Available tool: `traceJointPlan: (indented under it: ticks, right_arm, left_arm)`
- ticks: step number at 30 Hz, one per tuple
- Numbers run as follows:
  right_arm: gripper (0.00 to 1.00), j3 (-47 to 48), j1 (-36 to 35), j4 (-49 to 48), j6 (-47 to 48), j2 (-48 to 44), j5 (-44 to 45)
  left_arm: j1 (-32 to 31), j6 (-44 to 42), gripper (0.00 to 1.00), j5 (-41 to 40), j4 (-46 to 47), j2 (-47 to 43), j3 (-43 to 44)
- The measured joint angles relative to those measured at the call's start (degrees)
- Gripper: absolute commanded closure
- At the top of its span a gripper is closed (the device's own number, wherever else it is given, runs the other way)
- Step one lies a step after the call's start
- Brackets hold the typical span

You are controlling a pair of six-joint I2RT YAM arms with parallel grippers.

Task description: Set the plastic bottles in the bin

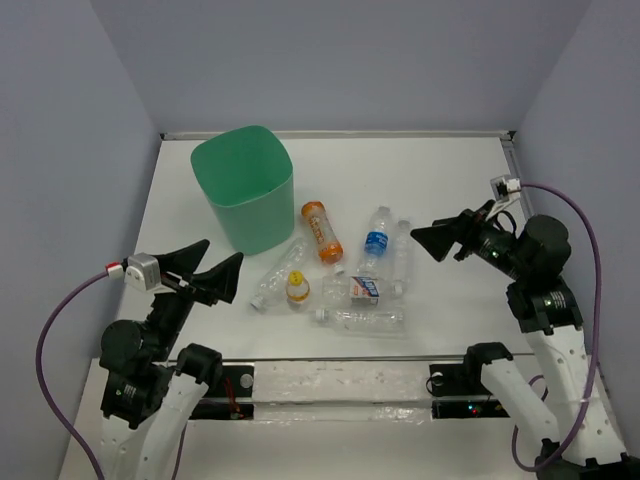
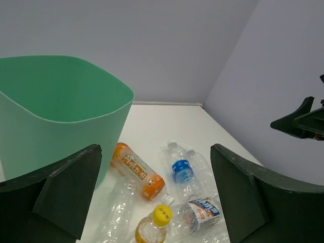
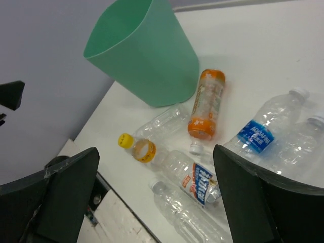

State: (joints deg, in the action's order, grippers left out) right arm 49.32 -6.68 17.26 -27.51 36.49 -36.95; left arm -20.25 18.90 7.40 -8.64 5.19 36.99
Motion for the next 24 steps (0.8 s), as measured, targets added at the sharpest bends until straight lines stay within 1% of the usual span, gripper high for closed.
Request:
traceJointPlan:
  ticks: [2,7,9,13,15,18,19,24]
  right_arm:
    - [0.0,-0.8,-2.8,-0.8,-0.2,1.6,0.8]
    - [0.0,-1.1,-18.4,-1.8,0.7,7.4,7.5]
    - [0.0,-1.1,-27.2,-2.4,1.7,11.5,12.9]
    - [0.0,0.2,-40.6,-2.7,3.7,18.9,22.6]
    - [0.0,2.5,-47.7,-2.9,5.3,24.7,29.2]
    - [0.0,5.7,-52.9,-2.9,7.5,30.9,36.6]
    - [0.0,7.8,-55.0,-2.7,8.8,34.6,40.1]
    - [0.02,13.9,-57.5,-2.8,11.6,45.2,47.2]
  left_arm:
    - [0.0,0.0,0.01,-0.3,-0.1,0.1,0.0]
    - [0.0,-0.2,0.01,-1.1,-0.2,0.1,0.0]
    - [0.1,-0.2,0.01,-1.4,-0.2,0.0,-0.3]
    - [0.1,-0.1,0.01,-1.5,-0.2,0.0,-1.0]
    - [0.1,-0.1,0.01,-1.5,-0.2,0.0,-1.3]
    - [0.1,-0.1,0.01,-1.5,-0.2,0.0,-1.4]
    - [0.1,-0.1,0.01,-1.5,-0.1,0.0,-1.5]
    - [0.1,-0.1,0.01,-1.5,-0.1,0.0,-1.6]
